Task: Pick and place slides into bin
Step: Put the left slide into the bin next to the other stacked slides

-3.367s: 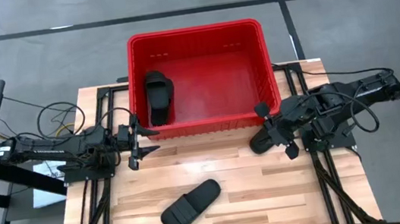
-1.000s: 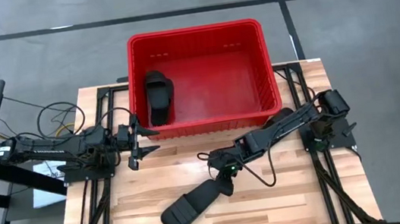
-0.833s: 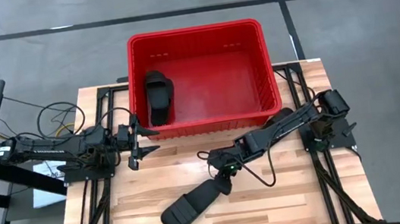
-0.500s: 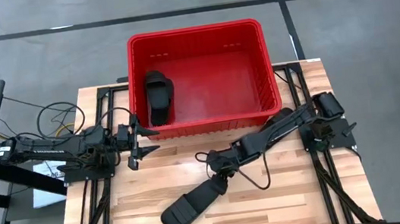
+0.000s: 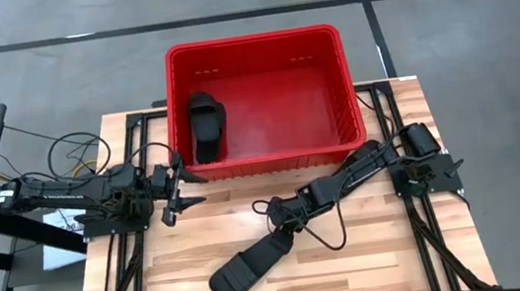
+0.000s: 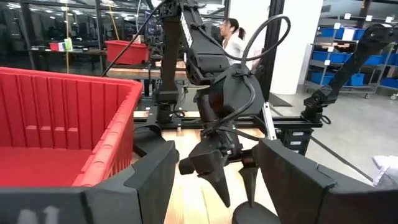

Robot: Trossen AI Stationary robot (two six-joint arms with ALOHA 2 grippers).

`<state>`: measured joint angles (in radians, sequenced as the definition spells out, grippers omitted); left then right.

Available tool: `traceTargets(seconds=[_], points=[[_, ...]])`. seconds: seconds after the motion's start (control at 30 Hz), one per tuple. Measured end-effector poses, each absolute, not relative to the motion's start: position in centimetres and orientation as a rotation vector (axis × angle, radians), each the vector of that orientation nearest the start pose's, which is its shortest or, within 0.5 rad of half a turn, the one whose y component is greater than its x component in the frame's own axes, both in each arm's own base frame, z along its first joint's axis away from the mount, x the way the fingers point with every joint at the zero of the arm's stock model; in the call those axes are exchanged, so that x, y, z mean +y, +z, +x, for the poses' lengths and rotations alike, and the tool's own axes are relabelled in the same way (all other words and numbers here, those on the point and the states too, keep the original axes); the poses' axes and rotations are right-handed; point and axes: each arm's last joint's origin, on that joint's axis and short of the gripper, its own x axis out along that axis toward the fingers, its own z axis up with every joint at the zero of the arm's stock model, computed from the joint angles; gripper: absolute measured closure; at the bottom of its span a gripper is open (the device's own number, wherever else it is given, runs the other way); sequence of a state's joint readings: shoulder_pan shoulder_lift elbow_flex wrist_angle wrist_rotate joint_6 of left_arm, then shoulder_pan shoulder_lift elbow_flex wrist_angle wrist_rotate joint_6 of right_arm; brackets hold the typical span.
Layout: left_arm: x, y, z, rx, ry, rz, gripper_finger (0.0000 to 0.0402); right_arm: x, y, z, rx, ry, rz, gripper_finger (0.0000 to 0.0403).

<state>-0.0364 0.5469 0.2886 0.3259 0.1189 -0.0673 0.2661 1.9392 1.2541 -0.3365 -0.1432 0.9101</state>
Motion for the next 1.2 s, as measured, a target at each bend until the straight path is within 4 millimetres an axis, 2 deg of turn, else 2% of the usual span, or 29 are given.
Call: traceTargets(seconds=[0.23, 0.37, 0.57, 0.67, 0.83, 1.2], points=[[-0.9, 24.3, 14.3, -0.061, -0.165, -0.083, 0.0183, 10.8, 14.9, 37.8, 1.147, -0.143, 0.750, 0.0202], [-0.9, 24.3, 14.3, -0.061, -0.165, -0.098, 0.0183, 10.9, 13.1, 38.2, 1.180, -0.141, 0.757, 0.0204], [-0.9, 24.2, 14.3, -0.049, -0.166, -0.108, 0.0183, 11.2, 11.5, 38.8, 1.210, -0.122, 0.789, 0.0221], [-0.9, 24.2, 14.3, -0.050, -0.166, -0.114, 0.0183, 11.1, 11.4, 38.8, 1.217, -0.123, 0.790, 0.0262], [-0.9, 24.2, 14.3, -0.050, -0.167, -0.114, 0.0183, 11.1, 12.0, 38.7, 1.216, -0.090, 0.782, 0.0372], [-0.9, 24.2, 14.3, -0.047, -0.167, -0.115, 0.0183, 11.7, 13.3, 38.2, 1.205, -0.072, 0.744, 0.0373]])
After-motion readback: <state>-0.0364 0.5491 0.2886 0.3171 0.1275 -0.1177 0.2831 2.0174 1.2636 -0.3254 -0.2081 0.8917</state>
